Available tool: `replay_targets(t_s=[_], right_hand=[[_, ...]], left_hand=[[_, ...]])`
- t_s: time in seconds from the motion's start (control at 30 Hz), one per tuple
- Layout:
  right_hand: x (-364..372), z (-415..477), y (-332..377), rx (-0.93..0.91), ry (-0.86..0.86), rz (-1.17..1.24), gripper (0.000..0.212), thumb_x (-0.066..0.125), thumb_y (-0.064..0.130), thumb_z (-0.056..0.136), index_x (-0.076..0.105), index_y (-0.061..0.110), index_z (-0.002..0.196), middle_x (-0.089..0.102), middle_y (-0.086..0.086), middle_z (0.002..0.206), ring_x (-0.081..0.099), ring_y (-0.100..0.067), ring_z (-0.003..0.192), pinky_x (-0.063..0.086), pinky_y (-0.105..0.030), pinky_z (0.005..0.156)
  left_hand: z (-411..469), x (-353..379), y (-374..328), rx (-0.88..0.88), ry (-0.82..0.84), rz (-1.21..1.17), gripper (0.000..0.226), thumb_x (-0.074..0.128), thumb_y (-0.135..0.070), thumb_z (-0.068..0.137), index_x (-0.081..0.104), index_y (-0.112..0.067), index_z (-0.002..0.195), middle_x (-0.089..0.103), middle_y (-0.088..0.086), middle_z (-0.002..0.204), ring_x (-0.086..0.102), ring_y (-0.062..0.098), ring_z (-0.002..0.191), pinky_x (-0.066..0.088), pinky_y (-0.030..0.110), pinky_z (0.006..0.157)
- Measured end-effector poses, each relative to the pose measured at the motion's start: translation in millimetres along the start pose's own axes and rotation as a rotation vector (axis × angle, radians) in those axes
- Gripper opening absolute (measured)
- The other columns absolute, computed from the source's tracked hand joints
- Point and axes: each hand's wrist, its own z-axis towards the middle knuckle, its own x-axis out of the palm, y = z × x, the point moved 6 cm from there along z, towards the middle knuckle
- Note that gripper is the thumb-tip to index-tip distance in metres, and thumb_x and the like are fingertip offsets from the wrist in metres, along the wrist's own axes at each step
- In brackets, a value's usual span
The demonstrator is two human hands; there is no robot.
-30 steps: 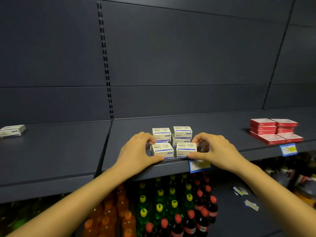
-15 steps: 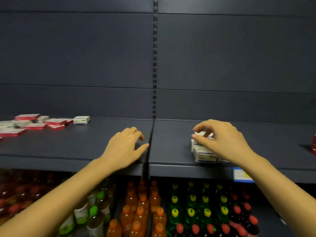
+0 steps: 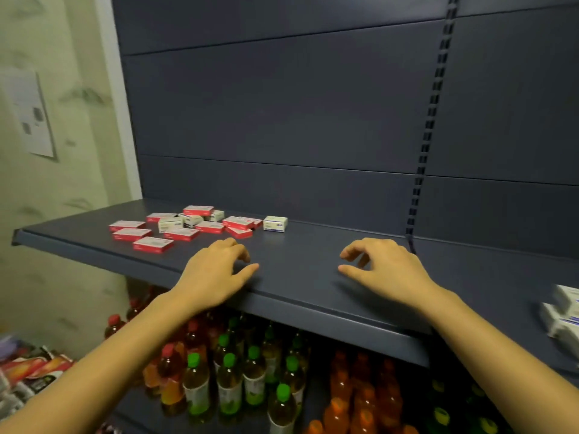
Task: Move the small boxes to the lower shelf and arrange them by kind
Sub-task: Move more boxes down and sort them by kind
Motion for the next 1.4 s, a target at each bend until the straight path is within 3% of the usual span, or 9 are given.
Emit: replay_targets(t_s=[0.23, 0.37, 0.53, 0.67, 0.8, 0.9, 1.1, 1.2, 1.4], right_hand=[[42.4, 80.5, 46.9, 0.053, 0.011, 0.024, 0.024, 0.058, 0.049, 0.083, 0.061, 0.037, 0.103, 0.055, 0.021, 0.091, 0.053, -0.007, 0.086, 0.041, -0.027, 0.076], [64.2, 117.7, 64.4, 0.101, 0.012, 0.021, 0.024, 0.058, 0.049, 0.083, 0.062, 0.036, 0.104, 0.062, 0.018, 0.100, 0.058, -0.010, 0.094, 0.043, -0.029, 0.080], [88.2, 148.7, 79.3, 0.148, 0.011, -0.005, 0.025, 0.058, 0.047, 0.083, 0.061, 0.034, 0.105, 0.064, 0.015, 0.105, 0.055, -0.007, 0.088, 0.040, -0.025, 0.075], [104.0, 164.1, 88.0, 0.176, 0.057, -0.054, 0.030, 0.057, 0.048, 0.084, 0.060, 0.032, 0.109, 0.064, 0.010, 0.111, 0.059, -0.014, 0.102, 0.044, -0.029, 0.080], [112.1, 178.2, 95.5, 0.194, 0.080, -0.096, 0.036, 0.056, 0.051, 0.083, 0.060, 0.028, 0.112, 0.064, 0.007, 0.114, 0.058, -0.016, 0.105, 0.046, -0.032, 0.083], [115.4, 183.5, 99.9, 0.200, 0.081, -0.144, 0.041, 0.056, 0.055, 0.082, 0.060, 0.027, 0.113, 0.062, 0.004, 0.116, 0.058, -0.020, 0.105, 0.044, -0.031, 0.079], [119.7, 188.0, 107.2, 0.190, 0.119, -0.206, 0.047, 0.055, 0.057, 0.082, 0.058, 0.025, 0.116, 0.060, 0.003, 0.120, 0.057, -0.021, 0.106, 0.040, -0.030, 0.075], [122.0, 193.8, 113.6, 0.189, 0.118, -0.206, 0.054, 0.055, 0.062, 0.079, 0.059, 0.022, 0.115, 0.062, 0.002, 0.118, 0.058, -0.021, 0.104, 0.042, -0.031, 0.075], [142.3, 208.2, 125.3, 0.186, 0.108, -0.243, 0.054, 0.053, 0.064, 0.079, 0.059, 0.017, 0.105, 0.062, -0.001, 0.109, 0.058, -0.022, 0.097, 0.039, -0.031, 0.070]], left_hand=[[45.6, -0.8, 84.0, 0.037, 0.008, -0.006, 0.031, 0.048, -0.044, 0.089, 0.059, -0.020, 0.105, 0.057, -0.001, 0.113, 0.051, 0.016, 0.104, 0.042, 0.030, 0.084], [81.0, 5.3, 123.7, 0.085, 0.038, -0.024, 0.030, 0.050, -0.041, 0.089, 0.059, -0.020, 0.108, 0.057, -0.001, 0.122, 0.050, 0.017, 0.111, 0.041, 0.031, 0.091], [123.5, 17.9, 149.7, 0.144, 0.075, -0.082, 0.029, 0.052, -0.037, 0.089, 0.058, -0.019, 0.111, 0.059, 0.000, 0.120, 0.049, 0.017, 0.112, 0.039, 0.030, 0.090], [152.8, 38.7, 155.2, 0.196, 0.187, -0.082, 0.042, 0.054, -0.036, 0.089, 0.050, -0.016, 0.126, 0.054, 0.003, 0.130, 0.045, 0.019, 0.121, 0.038, 0.033, 0.098], [178.7, 58.4, 157.9, 0.235, 0.320, -0.109, 0.049, 0.059, -0.034, 0.086, 0.047, -0.016, 0.130, 0.050, 0.004, 0.133, 0.043, 0.021, 0.123, 0.038, 0.038, 0.103], [190.1, 70.1, 158.2, 0.281, 0.401, -0.122, 0.045, 0.062, -0.034, 0.084, 0.053, -0.018, 0.125, 0.054, 0.003, 0.125, 0.046, 0.021, 0.117, 0.039, 0.039, 0.100], [198.4, 75.6, 160.5, 0.326, 0.438, -0.214, 0.037, 0.068, -0.038, 0.078, 0.056, -0.019, 0.108, 0.055, 0.000, 0.114, 0.050, 0.012, 0.101, 0.043, 0.024, 0.084], [198.9, 67.8, 165.6, 0.331, 0.394, -0.195, 0.036, 0.068, -0.041, 0.077, 0.055, -0.022, 0.105, 0.055, -0.003, 0.113, 0.049, 0.012, 0.101, 0.046, 0.031, 0.089], [192.6, 40.4, 186.3, 0.305, 0.203, -0.172, 0.039, 0.068, -0.046, 0.075, 0.054, -0.026, 0.106, 0.051, -0.011, 0.104, 0.044, 0.006, 0.098, 0.045, 0.029, 0.084]])
